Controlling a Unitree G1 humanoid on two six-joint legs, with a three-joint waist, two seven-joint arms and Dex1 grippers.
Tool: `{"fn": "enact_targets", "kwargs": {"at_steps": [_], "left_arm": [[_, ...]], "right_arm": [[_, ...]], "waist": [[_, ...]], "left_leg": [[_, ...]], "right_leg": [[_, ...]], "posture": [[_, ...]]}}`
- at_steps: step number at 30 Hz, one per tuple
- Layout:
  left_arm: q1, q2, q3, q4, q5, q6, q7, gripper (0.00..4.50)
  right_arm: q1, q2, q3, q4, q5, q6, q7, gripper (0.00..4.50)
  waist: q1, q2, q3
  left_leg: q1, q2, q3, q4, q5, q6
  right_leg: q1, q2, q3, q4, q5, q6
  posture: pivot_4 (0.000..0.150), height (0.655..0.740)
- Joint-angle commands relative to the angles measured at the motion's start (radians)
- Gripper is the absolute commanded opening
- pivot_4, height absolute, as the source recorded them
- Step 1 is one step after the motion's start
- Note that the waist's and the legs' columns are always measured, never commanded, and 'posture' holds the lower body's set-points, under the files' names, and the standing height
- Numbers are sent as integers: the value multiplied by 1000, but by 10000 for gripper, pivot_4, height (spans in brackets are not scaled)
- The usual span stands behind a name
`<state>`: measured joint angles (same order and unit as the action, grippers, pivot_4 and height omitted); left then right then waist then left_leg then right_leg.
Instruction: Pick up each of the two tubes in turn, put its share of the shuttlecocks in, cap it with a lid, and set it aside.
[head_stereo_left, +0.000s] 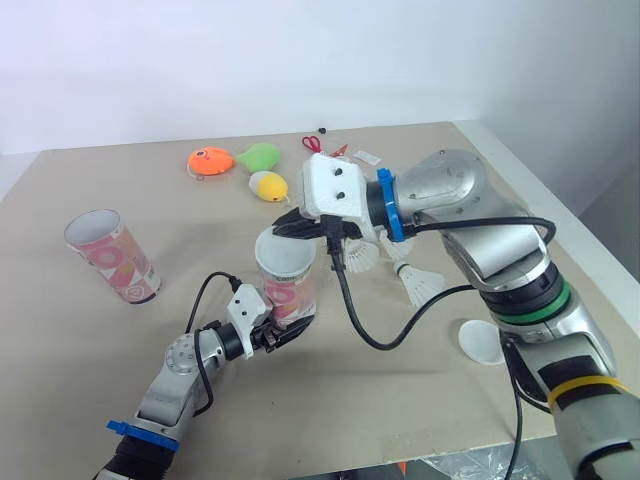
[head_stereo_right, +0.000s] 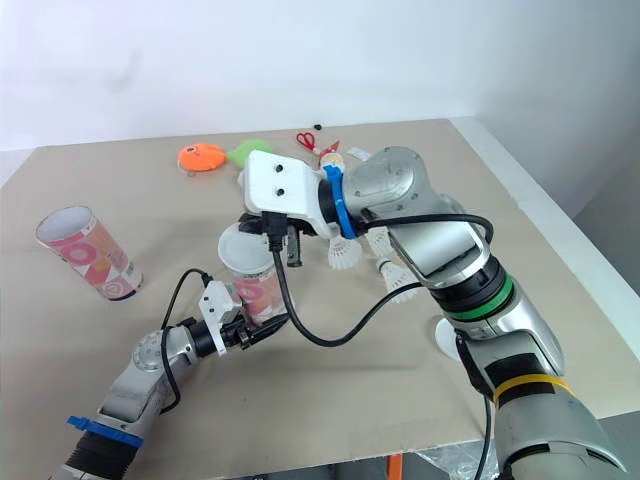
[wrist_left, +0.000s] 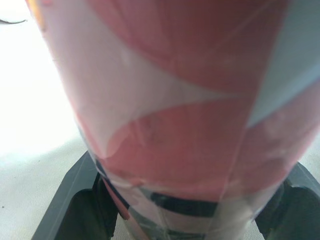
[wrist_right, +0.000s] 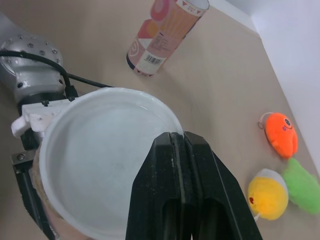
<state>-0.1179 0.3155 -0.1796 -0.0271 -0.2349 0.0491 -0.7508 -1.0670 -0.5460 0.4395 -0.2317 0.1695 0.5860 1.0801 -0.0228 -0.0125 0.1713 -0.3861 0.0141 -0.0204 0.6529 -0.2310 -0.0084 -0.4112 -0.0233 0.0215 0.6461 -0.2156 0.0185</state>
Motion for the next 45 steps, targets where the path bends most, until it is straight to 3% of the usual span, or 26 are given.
{"fn": "enact_targets", "kwargs": {"at_steps": [1, 28, 45], "left_arm": [[17, 11, -2, 65, 34, 35, 21, 29248], [9, 12, 1, 73, 41, 39, 17, 29248], [16, 11, 1, 64, 43, 43, 20, 29248]], "right_arm": [[-19, 0, 10, -8, -32, -27, 13, 501], [18, -33, 31, -13, -149, -125, 81, 501], [81, 68, 52, 21, -167, -152, 39, 501]], "waist": [[0, 0, 0], [0, 0, 0], [0, 3, -2]], "left_leg": [[0, 0, 0, 0, 0, 0], [0, 0, -3, -1, 0, 0], [1, 1, -5, -4, 0, 0]], "right_leg": [[0, 0, 0, 0, 0, 0], [-1, -2, -2, -1, 0, 0], [-1, -3, -5, -1, -1, -2]], "posture": [[1500, 7400], [1500, 7400], [1500, 7400]]}}
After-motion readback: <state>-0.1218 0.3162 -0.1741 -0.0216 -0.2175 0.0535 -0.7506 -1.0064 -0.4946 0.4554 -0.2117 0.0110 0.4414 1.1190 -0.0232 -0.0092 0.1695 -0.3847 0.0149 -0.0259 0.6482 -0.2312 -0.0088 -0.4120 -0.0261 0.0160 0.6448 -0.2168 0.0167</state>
